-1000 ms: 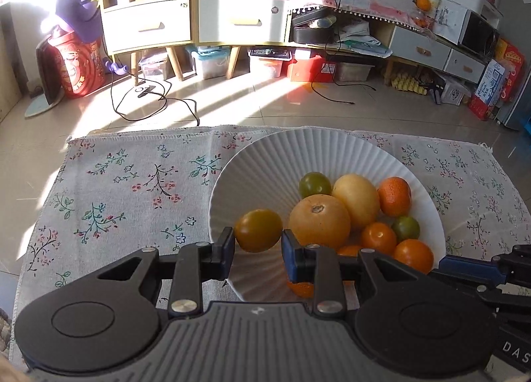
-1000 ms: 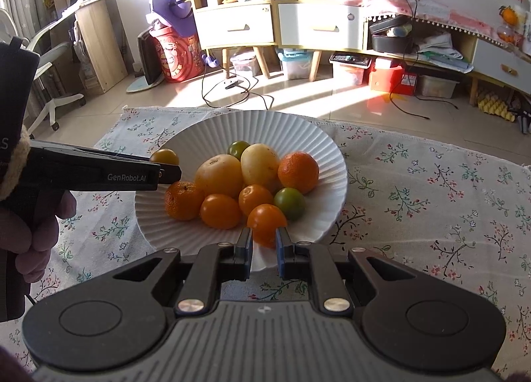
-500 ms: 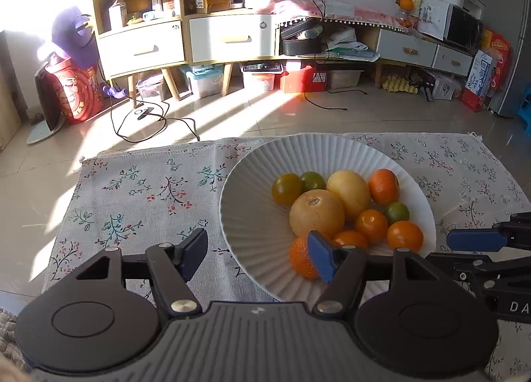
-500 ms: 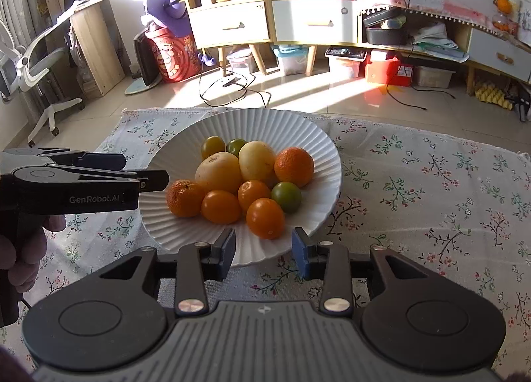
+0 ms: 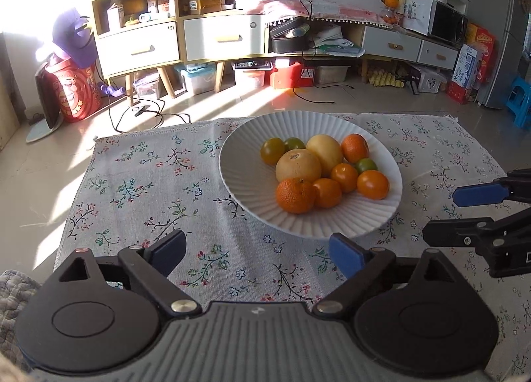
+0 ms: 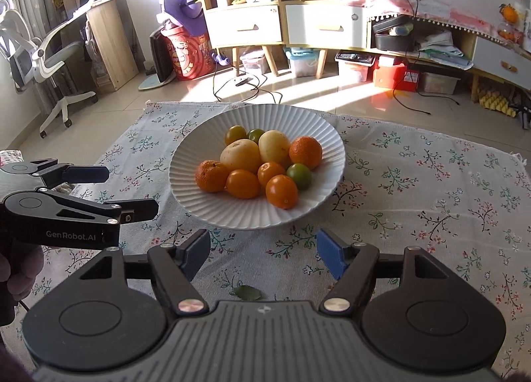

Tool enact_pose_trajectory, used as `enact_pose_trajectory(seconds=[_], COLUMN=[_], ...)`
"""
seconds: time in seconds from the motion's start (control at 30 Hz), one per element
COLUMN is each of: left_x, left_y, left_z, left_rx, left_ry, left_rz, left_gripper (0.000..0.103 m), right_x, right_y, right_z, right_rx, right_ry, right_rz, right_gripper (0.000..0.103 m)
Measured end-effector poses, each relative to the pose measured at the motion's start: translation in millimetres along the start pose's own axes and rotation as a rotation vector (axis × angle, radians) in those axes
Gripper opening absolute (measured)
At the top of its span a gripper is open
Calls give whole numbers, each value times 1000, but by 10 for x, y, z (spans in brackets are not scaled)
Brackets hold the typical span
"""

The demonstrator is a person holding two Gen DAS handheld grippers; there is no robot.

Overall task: Organize fruits
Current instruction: 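Withdraw both open tools from the plate toward two small brown fruits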

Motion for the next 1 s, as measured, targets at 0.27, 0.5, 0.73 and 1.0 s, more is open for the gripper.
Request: enact_pose_trajectory(seconds=[0.27,0.5,0.73,1.0], left_x=[224,396,569,781], left_y=[-52,-117,-242,-425], left_z=[-152,-251,-421,-555], left_rx=[19,46,61,109], left_ry=[5,4,8,45], left_rz=[15,41,82,119], left_gripper=[96,96,96,96], right_x=[158,251,392,633], right_y=[45,23,14,90], right_z=[-142,-229,-291,-335], right_rx=[-13,-12,-2,-9], right_ry=[4,1,9,51], right_rz=[-22,-27,-18,-52], right_gripper=[74,76,79,81])
Point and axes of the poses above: each gripper's, at about its wrist camera, not at the fingertips, and z roughly the way its jaws point, y to its left, x to its underside, the point moved 9 cm from there along z, roughly the way its jaws point, and after that the axes turned 4 degrees about -y, right-handed, at the moved point
